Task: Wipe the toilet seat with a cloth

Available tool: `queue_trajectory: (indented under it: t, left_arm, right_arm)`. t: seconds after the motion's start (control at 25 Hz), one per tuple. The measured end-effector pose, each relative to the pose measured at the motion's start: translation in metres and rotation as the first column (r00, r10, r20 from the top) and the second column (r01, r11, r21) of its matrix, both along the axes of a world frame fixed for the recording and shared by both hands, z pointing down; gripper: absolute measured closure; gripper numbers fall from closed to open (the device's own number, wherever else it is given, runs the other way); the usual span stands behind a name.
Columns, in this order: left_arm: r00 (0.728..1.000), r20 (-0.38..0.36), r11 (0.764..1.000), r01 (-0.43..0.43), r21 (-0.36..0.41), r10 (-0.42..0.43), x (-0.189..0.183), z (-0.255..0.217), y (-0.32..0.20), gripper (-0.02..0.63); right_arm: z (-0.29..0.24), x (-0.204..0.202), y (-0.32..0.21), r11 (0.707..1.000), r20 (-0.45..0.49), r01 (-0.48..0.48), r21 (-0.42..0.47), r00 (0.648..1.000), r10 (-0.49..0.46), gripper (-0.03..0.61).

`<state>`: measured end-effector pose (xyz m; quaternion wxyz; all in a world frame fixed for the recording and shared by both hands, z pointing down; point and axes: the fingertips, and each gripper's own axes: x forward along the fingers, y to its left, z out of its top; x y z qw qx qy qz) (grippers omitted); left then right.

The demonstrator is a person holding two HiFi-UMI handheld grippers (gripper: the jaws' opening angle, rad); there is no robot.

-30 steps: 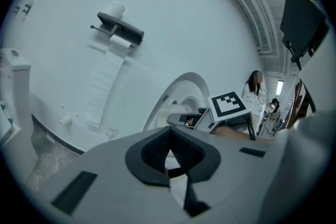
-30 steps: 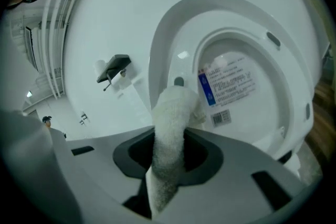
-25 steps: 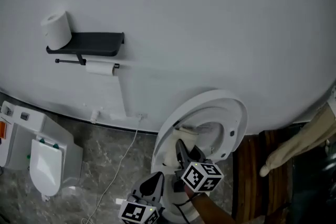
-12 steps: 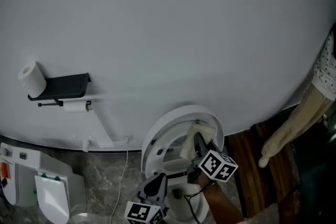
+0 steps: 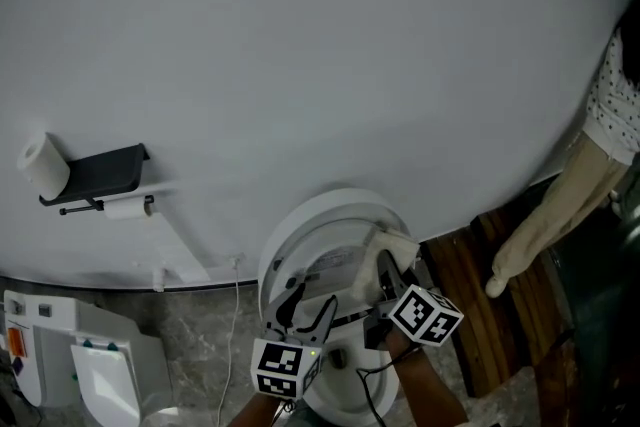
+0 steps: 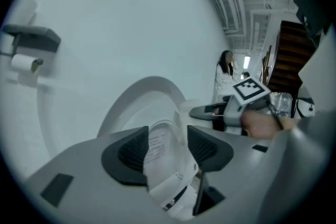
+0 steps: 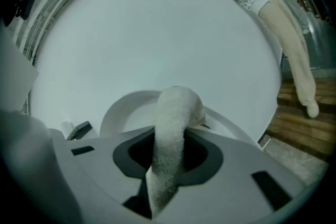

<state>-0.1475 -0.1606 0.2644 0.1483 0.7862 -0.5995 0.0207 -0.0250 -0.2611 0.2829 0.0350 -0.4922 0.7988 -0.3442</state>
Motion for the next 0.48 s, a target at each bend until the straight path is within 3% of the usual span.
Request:
queue_trajectory:
  t: [0.08,0.24,0.32,0.48]
  left_arm:
    - [0.994,0.107,1.000,0.007,-0.001,-0.007,0.000,-0.002,-0.023,0.337]
    - [0.957,0.273,0.995,0.101,0.016,-0.102,-0.016,-0.004,-0.068,0.325]
    - [0.943,0.305,0.991,0.133,0.008,-0.129,-0.023,-0.004,-0.085,0.325]
    - [0.945,0.311,0.986,0.140,-0.096,-0.104,-0.024,0.012,-0.110,0.327]
  right_arm:
    - [-0.003,0.013,0.016,1.000,0.001,0.008,-0.003,1.000,-0.008,0.489]
    - [-0.002,0.042,0.041,0.999,0.027,-0.006,-0.039,1.000,0.007,0.489]
    - [-0.004,0.056,0.048,0.998,0.049,-0.032,-0.049,0.998,0.034,0.489]
    - [-0.011,0.078,0.051,0.995,0.077,-0.098,-0.028,0.992,0.100,0.489]
